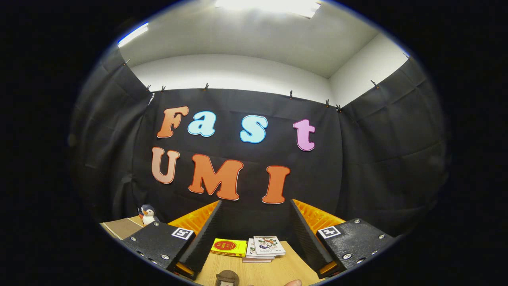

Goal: Open the storage box then place both shoes into the box .Put the left shoe in first, then the right shoe, with the right side of both shoes facing outward in a uniform manner.

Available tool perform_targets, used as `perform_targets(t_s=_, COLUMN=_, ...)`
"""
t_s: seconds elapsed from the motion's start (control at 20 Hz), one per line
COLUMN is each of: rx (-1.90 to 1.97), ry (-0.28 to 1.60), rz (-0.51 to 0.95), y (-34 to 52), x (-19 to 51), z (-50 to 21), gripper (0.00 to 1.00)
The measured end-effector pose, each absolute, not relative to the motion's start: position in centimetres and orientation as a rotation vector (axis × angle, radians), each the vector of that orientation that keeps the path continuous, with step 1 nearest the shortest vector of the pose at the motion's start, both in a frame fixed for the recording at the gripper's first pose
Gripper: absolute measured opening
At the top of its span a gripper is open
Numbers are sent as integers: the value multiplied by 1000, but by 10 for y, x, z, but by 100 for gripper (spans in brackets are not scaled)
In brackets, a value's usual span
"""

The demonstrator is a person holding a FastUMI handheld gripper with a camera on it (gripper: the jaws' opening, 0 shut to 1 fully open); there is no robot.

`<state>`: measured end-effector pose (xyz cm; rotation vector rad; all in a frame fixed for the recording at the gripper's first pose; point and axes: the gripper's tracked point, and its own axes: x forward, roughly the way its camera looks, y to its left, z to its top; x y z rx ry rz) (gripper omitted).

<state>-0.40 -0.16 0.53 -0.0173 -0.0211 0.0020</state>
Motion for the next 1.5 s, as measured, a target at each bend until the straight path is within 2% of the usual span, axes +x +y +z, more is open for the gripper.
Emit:
perform_targets(t_s=0.45, rx=-38, ry=-2, rz=27, y=5, x=2, z=-7, gripper=98)
perform_targets(t_s=0.8, rx=-61, ry=35, rz=125, y=40, x=12, z=-42, gripper=98)
perform_targets(t_s=1.5, rx=220, ry=533, rz=679, y=235, x=-10, z=-183, gripper=98)
